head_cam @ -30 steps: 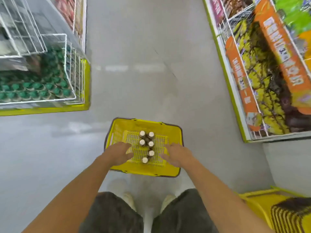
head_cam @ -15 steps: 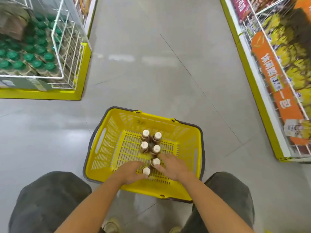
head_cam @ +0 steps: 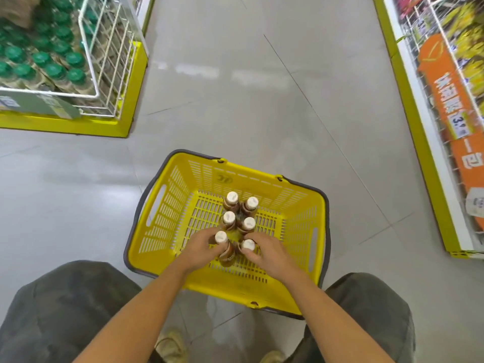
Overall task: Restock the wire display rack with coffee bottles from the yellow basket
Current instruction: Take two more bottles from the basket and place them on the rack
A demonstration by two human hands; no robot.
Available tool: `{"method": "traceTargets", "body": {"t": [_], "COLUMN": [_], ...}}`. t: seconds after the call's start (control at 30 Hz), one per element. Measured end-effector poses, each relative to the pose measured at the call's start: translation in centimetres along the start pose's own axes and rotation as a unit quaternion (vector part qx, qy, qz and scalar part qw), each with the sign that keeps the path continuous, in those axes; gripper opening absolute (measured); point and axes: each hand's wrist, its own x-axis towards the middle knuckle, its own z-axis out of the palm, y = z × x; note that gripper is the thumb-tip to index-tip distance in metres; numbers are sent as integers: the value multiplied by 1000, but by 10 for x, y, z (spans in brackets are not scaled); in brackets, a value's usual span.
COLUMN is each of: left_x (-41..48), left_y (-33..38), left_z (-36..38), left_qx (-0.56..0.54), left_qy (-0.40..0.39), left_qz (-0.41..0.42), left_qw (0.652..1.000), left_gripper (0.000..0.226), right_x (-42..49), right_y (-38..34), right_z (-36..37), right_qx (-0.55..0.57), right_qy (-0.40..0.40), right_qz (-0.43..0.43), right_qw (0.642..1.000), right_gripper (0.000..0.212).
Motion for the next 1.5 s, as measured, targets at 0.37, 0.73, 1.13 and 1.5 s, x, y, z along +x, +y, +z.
{"method": "traceTargets", "body": {"t": [0.37,0.73,1.13,1.5], "left_x": [-39,-255,-438,-575], "left_y": [80,466,619,502], "left_z": [-38,-301,-506,-684], "left_qx": [-64,-101,-95,-125], "left_qy": [-21,78,258,381], "left_qz": [20,101,167,115], "left_qw": [998,987,947,909], "left_gripper": [12,26,26,30], "right_x": [-49,-202,-255,-234], "right_y": [-47,-381,-657,-907], "right_z": [-52,-416,-542,-445], "right_qx": [221,319,218,189], "right_qy": [149,126,83,-17], "right_qz": [55,-91,-300,-378], "right_qw": [962,935,925,906], "right_gripper": [20,27,25,13]}}
